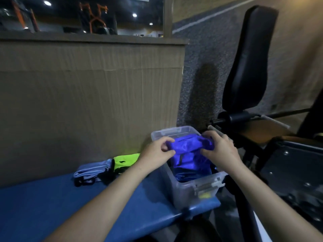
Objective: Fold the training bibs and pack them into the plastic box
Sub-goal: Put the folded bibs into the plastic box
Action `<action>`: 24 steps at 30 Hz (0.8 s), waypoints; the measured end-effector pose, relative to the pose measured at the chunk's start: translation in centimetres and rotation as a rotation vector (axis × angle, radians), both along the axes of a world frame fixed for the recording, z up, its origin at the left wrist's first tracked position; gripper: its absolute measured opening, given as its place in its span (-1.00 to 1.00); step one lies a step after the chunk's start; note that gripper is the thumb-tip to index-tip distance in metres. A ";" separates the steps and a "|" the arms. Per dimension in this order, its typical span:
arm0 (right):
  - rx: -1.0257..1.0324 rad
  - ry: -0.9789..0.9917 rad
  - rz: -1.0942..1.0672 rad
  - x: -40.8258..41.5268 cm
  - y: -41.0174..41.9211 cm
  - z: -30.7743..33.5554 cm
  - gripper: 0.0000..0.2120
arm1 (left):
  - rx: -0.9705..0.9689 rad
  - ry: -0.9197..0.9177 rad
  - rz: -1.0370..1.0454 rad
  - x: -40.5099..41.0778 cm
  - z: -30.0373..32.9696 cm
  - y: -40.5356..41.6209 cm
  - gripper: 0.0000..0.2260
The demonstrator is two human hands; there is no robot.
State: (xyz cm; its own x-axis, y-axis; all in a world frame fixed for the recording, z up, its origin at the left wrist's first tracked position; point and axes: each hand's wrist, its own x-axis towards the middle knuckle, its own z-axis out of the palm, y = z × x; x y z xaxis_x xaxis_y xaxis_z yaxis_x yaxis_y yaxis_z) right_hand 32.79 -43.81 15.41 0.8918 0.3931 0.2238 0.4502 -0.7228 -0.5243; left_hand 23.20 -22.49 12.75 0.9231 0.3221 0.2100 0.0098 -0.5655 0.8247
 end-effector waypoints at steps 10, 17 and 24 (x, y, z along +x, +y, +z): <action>0.151 -0.006 0.161 -3.1 3.6 -1.2 -0.51 | 0.034 0.029 0.109 -5.6 -2.1 4.3 -0.79; 0.266 0.019 0.386 -8.5 11.8 -2.2 -0.58 | -0.065 -0.010 0.262 -12.2 -3.1 10.2 -0.80; 0.252 0.279 0.489 -11.3 20.9 -7.3 -0.69 | -0.184 0.006 0.474 -18.2 -7.1 18.3 -0.87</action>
State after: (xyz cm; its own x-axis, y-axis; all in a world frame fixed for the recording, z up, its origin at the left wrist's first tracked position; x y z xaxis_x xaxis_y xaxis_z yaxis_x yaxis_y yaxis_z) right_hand 21.49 -22.91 8.07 0.6597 0.7369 0.1477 0.5196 -0.3052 -0.7980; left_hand 5.02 -4.24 5.62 0.6674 0.7372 0.1055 0.2352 -0.3431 0.9094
